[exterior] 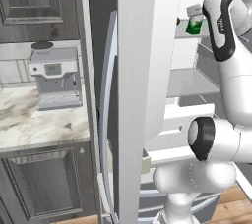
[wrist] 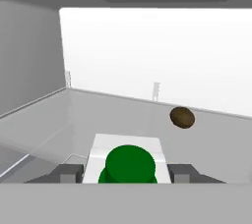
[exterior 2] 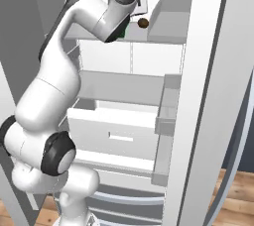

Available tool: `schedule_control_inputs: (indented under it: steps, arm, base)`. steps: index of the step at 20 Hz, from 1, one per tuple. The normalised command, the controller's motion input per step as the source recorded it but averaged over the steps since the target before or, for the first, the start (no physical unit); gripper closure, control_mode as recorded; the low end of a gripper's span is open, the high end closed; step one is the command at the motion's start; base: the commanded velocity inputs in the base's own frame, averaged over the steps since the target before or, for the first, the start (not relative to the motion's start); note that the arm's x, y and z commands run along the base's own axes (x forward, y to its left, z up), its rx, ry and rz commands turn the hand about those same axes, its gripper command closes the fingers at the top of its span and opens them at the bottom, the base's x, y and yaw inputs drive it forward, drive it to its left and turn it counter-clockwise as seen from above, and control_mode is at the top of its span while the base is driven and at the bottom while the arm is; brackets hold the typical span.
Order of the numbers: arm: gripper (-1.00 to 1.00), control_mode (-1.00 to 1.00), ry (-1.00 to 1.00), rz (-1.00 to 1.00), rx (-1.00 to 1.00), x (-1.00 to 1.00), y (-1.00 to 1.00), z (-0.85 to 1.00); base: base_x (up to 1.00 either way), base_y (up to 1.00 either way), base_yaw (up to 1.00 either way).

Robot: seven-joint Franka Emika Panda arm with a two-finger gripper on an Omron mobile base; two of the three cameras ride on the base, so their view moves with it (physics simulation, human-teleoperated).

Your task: Take out the milk from the fridge and place it on the tray on the counter. Then take the sugar cube near the tray and place it in the tray.

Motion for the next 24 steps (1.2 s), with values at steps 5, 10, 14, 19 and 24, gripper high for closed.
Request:
schedule_control_inputs:
  steps: [5,10,14,19,24]
  arm:
    - [1.00,-1.00,0.14,0.00,0.00,-1.00,0.15,-0.04]
    - [1.00,-1.00,0.02,0.00,-0.07,-1.00,0.27,-0.25]
    - [1.00,-1.00,0.00,0.00,-0.02,-1.00,0.04,-0.36]
    - [1.00,-1.00,0.01,0.00,-0.01,-0.72,0.10,-0.46]
    - [1.00,-1.00,0.13,0.00,0.05,-0.24,0.04,-0.37]
  base:
    - [0.00,0.00,0.00]
    - [0.00,0.00,0.00]
    - [0.00,0.00,0.00]
    - [0.00,0.00,0.00]
    - [0.00,0.00,0.00]
